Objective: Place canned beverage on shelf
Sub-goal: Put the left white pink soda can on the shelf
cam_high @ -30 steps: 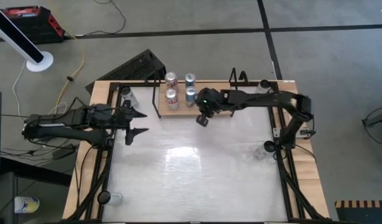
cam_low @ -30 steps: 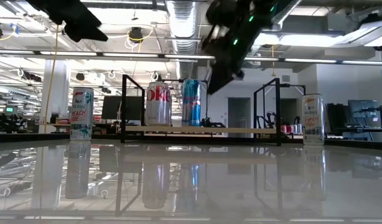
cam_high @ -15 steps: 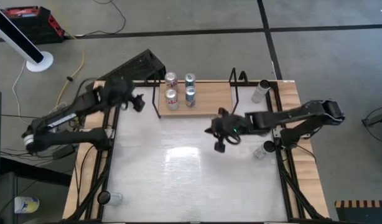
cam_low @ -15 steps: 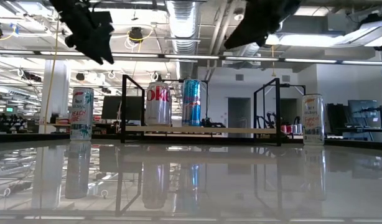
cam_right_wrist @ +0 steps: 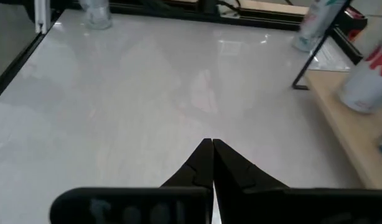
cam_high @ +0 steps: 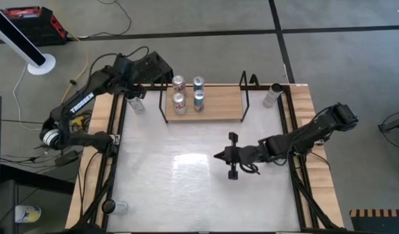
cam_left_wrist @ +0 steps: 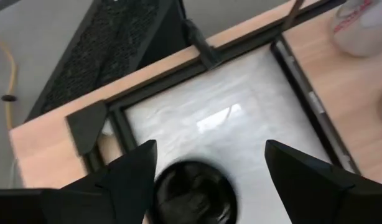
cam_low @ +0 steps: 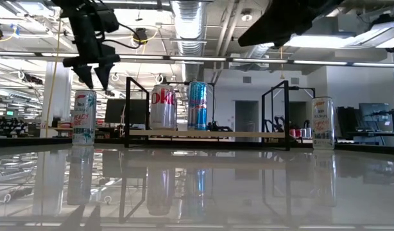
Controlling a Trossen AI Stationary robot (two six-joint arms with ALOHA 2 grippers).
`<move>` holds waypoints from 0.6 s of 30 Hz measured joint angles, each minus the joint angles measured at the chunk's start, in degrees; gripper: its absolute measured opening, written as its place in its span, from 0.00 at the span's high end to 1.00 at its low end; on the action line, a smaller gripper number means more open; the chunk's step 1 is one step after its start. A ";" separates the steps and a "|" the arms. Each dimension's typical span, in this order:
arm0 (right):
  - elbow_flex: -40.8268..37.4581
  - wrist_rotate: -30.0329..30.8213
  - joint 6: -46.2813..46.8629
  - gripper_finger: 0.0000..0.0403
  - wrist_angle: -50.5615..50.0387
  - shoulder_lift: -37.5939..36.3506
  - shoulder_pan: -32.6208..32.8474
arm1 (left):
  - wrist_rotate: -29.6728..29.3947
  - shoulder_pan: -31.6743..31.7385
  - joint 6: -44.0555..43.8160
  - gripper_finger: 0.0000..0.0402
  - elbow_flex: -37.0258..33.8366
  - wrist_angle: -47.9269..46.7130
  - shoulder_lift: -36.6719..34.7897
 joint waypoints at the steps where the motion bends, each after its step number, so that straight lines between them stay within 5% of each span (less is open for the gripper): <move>1: -0.13 0.02 -0.01 0.94 0.69 0.43 0.27 | 0.26 -0.01 -0.14 0.29 0.00 0.47 0.48; 18: -0.70 -0.61 -1.36 0.94 5.77 5.66 0.39 | -0.57 -0.23 2.36 0.13 0.00 -4.49 1.72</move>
